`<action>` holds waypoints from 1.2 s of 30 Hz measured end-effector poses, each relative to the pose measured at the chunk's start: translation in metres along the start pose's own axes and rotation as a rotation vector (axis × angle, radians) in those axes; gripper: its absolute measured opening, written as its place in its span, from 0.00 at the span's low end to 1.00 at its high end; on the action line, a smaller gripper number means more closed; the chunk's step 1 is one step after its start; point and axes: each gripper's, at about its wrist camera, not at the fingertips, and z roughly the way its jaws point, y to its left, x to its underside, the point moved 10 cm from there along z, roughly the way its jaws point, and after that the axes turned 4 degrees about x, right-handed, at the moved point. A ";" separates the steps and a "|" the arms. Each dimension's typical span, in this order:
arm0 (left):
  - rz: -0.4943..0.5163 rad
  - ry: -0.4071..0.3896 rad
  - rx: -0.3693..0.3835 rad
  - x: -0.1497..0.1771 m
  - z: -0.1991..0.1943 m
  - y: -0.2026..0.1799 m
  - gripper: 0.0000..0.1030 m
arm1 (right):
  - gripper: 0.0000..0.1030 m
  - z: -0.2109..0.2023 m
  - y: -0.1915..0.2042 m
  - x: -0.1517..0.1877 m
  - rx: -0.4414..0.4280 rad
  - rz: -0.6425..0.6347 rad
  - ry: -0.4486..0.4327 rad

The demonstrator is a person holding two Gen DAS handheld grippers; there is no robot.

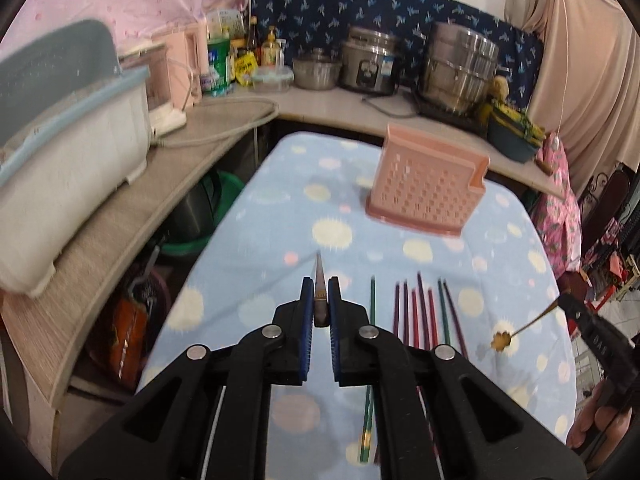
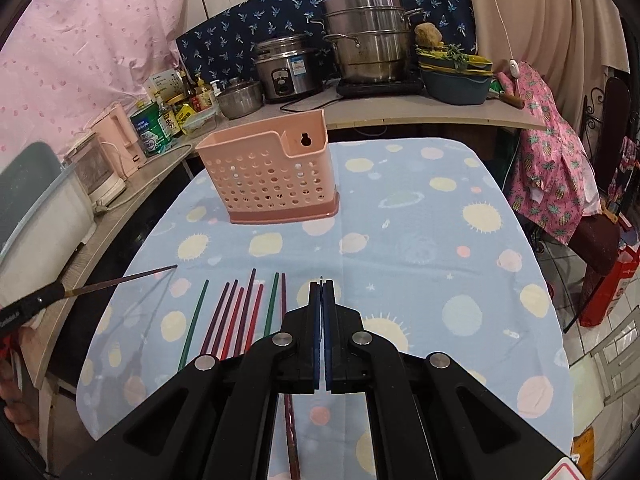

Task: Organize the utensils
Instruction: 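Lift the chopstick and spoon and carry both over the pink basket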

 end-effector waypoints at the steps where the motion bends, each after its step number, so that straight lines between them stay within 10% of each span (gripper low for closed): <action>1: 0.002 -0.019 0.001 -0.016 0.000 -0.002 0.07 | 0.02 0.000 -0.001 -0.006 -0.002 0.002 -0.007; 23: 0.006 -0.409 0.134 -0.280 -0.029 -0.086 0.07 | 0.02 0.046 0.011 -0.207 -0.092 0.079 -0.181; 36: -0.014 -0.332 0.128 -0.275 0.075 -0.092 0.07 | 0.02 0.136 0.025 -0.208 -0.058 0.035 -0.073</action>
